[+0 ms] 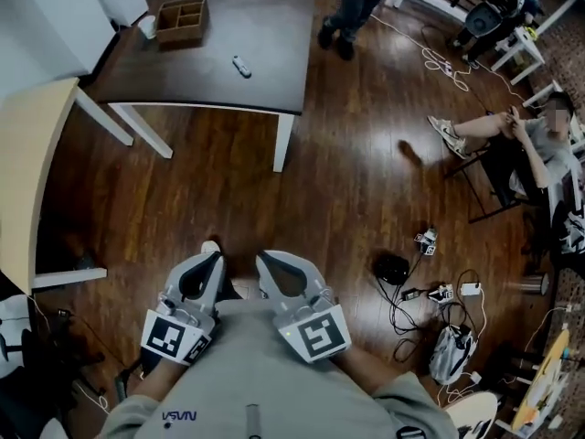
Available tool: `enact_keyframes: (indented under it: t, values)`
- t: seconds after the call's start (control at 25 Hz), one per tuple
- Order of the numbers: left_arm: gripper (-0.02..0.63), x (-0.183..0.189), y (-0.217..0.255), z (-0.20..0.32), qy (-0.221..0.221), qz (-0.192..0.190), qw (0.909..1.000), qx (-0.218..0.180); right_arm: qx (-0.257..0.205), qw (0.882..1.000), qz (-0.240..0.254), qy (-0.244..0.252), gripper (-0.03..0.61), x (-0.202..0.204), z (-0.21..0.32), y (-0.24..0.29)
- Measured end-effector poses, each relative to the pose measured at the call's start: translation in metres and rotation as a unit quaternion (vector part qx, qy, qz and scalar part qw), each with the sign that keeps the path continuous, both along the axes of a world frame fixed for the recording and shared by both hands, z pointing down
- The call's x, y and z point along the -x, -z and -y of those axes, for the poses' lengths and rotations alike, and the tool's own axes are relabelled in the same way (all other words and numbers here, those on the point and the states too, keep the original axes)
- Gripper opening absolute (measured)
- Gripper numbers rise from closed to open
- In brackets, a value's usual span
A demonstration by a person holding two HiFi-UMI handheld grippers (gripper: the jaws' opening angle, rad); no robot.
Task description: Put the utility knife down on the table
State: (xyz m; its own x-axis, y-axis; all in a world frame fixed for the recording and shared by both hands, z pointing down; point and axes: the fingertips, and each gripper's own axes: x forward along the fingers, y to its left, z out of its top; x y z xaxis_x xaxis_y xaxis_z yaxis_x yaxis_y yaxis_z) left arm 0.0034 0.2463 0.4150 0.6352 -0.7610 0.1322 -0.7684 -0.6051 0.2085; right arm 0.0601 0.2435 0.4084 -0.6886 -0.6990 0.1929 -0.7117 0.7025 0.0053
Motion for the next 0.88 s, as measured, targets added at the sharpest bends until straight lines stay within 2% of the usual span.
enact_keyframes:
  t: [0.36,0.52,0.8,0.88]
  values:
    - [0.002,0.000,0.001,-0.021,0.042,-0.003,0.9991,0.000,0.002,0.999,0.020,0.024,-0.002,0.000,-0.015,0.002]
    - [0.002,0.009,-0.007,-0.030,0.051,0.017,0.9984,-0.016,0.002,0.999,0.021,0.032,-0.002,0.001,-0.021,0.000]
    - [0.002,0.017,0.000,-0.024,0.079,-0.002,0.9968,-0.007,0.001,0.999,0.018,0.028,-0.002,0.003,-0.017,-0.001]
    - [0.002,0.021,-0.004,-0.023,0.081,0.003,0.9967,-0.007,-0.001,0.999,0.020,0.026,-0.002,0.005,-0.016,-0.001]
